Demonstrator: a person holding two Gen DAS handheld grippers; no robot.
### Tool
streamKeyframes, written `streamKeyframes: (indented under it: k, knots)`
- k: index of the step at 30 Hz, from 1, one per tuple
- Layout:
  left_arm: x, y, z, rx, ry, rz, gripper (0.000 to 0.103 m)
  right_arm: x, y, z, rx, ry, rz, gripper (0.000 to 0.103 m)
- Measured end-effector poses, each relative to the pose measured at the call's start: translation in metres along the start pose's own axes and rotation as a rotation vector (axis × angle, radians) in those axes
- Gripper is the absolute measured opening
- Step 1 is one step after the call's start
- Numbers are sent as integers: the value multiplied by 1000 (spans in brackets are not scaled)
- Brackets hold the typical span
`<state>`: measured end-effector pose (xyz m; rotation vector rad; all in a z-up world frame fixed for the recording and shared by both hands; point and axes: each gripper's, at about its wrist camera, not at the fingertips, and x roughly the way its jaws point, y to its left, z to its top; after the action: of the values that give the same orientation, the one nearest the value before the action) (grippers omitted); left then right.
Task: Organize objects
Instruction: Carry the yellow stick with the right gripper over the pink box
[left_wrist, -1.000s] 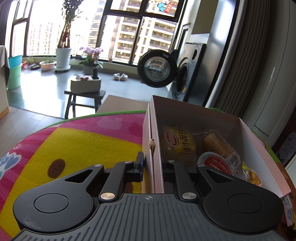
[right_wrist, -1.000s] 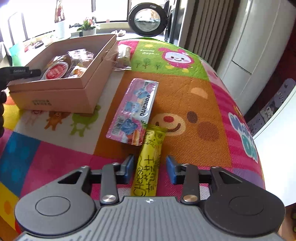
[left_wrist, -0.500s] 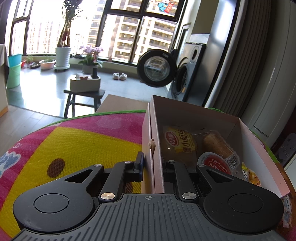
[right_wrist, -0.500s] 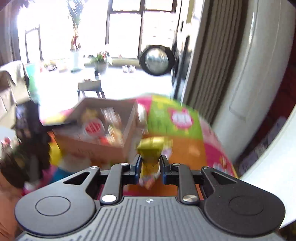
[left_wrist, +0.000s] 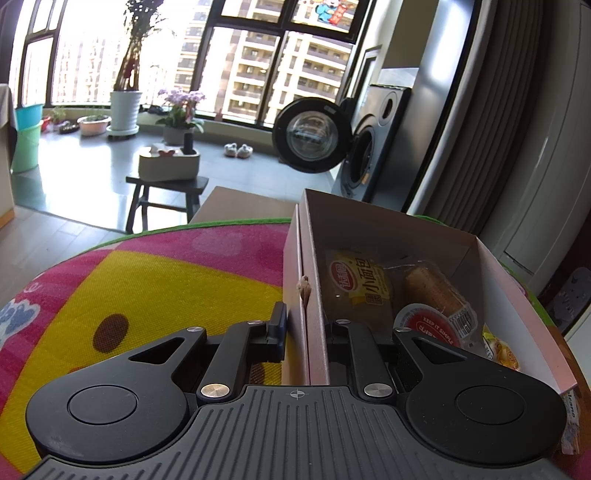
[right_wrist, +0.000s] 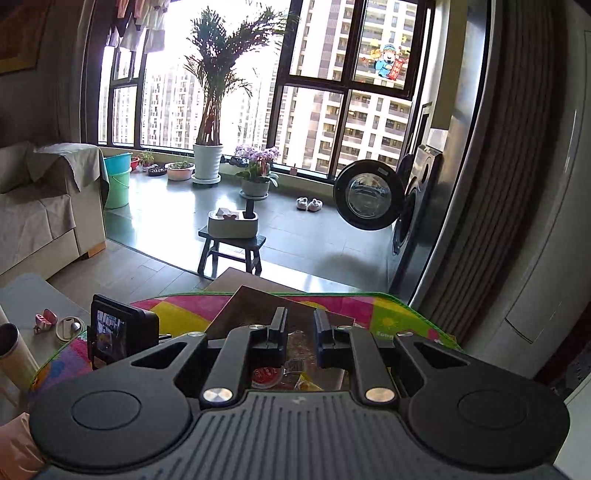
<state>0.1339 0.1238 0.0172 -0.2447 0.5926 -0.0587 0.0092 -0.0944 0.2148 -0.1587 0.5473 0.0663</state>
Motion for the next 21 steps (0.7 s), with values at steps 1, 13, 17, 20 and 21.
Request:
streamKeyframes:
  k: [1,13,17,20,21]
  knots:
    - [1,0,0,0,0,0,16,4,0,-4,2,14,8,14]
    - [1,0,1,1,1,-1,16,75,15,-127,58,464,144,38]
    - [2,-1,2,4,0,2,16,77,20,-145,57,510,170,39]
    - [2,-1,2,4,0,1,16,71,33,-144,-4,504,197,22]
    - [2,-1,2,4,0,1,16,67,36,-142,-11,495,215,20]
